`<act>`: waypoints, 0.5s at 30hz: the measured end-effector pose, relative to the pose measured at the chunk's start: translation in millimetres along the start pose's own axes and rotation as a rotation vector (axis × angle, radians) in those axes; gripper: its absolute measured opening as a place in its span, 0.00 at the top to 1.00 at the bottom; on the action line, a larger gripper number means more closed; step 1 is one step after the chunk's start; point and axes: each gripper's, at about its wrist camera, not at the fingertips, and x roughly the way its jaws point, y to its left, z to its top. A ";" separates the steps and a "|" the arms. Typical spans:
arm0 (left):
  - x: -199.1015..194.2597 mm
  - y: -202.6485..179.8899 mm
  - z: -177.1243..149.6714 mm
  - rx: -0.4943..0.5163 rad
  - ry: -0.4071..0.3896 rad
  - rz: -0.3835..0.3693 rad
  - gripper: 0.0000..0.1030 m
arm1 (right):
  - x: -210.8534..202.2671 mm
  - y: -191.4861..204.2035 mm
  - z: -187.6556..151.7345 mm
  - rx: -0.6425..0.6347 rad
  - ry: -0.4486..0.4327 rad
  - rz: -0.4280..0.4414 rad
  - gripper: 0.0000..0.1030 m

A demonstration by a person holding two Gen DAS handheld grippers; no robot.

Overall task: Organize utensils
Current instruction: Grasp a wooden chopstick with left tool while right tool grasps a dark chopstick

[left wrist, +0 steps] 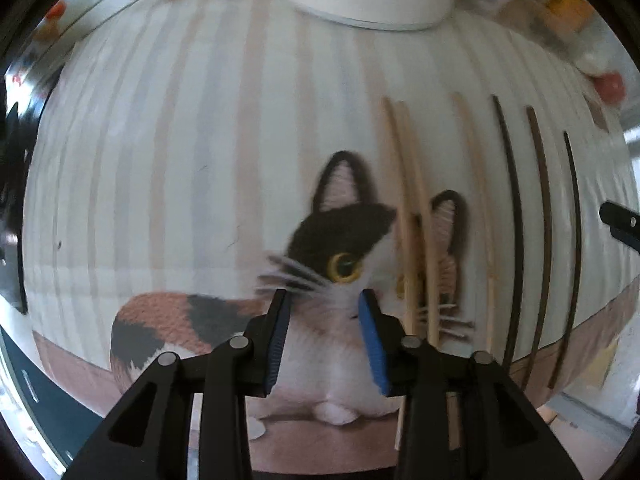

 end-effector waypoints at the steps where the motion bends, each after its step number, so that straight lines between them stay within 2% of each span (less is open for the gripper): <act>1: -0.7 4.2 -0.9 -0.012 0.001 -0.011 0.69 | 0.2 -0.6 -0.3 -0.002 0.001 0.000 0.41; 3: -2.2 12.1 -3.2 -0.046 0.000 -0.084 0.69 | 1.2 -1.4 -0.4 -0.003 0.004 0.004 0.41; 7: -7.8 -4.0 -9.9 -0.008 -0.016 -0.113 0.69 | 4.8 -2.4 -1.7 -0.003 0.015 0.011 0.41; 11: 5.4 -29.1 -12.4 0.044 0.009 -0.051 0.68 | 8.7 2.0 -2.4 -0.018 0.023 0.005 0.41; 12: 8.4 -33.3 -12.4 0.052 0.016 -0.033 0.70 | 8.6 2.6 -2.3 -0.023 0.022 0.001 0.41; 15: 13.4 -46.9 -11.0 0.090 0.001 0.002 0.70 | 9.5 3.8 -1.6 -0.026 0.022 -0.009 0.41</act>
